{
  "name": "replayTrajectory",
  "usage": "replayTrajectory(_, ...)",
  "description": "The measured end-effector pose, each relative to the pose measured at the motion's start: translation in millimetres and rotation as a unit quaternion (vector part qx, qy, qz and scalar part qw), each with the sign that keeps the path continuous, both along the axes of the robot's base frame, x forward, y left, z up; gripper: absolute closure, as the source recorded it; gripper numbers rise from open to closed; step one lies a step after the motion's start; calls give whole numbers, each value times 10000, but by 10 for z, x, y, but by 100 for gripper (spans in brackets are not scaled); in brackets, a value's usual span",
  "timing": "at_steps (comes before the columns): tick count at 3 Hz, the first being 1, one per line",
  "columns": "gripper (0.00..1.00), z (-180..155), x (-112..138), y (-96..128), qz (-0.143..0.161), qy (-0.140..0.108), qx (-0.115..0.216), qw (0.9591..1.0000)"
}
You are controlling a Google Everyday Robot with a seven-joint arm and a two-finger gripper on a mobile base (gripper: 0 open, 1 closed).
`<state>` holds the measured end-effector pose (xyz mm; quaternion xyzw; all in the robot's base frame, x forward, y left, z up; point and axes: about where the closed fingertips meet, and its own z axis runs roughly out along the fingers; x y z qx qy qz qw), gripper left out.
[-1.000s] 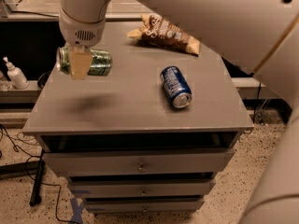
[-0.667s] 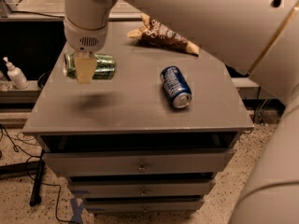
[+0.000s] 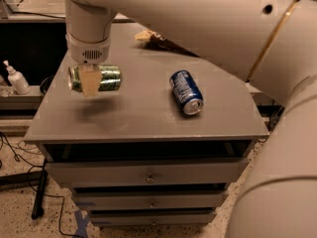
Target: Knock green can over
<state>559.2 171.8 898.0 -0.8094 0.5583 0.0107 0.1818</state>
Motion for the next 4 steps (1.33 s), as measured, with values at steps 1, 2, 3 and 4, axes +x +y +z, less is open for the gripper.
replayTrajectory(1,84,-127,-99,95,6,103,-1,9999)
replayTrajectory(2,59,-120,-174,128,-99,125,161,9997)
replayTrajectory(3,36,-92,-216,118,-165,127,241,9995)
replayTrajectory(4,13,-104,-250,132,-183,147,288,9993)
